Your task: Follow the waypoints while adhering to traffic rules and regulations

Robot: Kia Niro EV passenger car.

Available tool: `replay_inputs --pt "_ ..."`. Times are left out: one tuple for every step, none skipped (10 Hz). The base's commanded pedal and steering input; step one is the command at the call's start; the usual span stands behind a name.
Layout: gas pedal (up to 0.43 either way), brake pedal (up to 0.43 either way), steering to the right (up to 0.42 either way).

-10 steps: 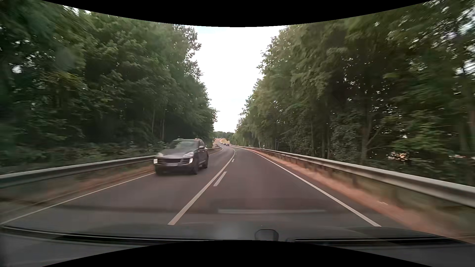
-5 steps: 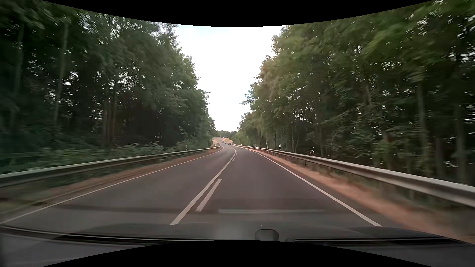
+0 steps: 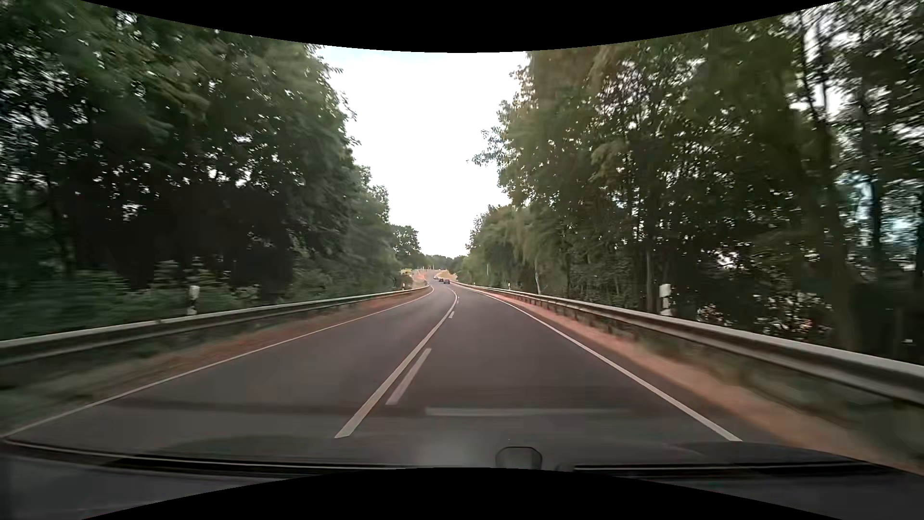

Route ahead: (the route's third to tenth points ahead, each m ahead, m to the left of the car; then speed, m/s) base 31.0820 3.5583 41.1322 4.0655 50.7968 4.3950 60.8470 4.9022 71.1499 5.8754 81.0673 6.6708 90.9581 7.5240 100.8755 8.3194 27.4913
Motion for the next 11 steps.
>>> replay_inputs --pt "0.15 0.0 -0.009" --pt "0.138 0.0 -0.01" --pt "0.138 0.0 -0.01" --pt "0.138 0.0 -0.01" --pt "0.138 0.0 -0.01" --pt "0.138 0.0 -0.011" --pt "0.138 0.0 -0.01" --pt "0.138 0.0 -0.01" --pt "0.13 0.0 -0.01" --pt "0.13 0.0 -0.01" --pt "0.13 0.0 -0.011"
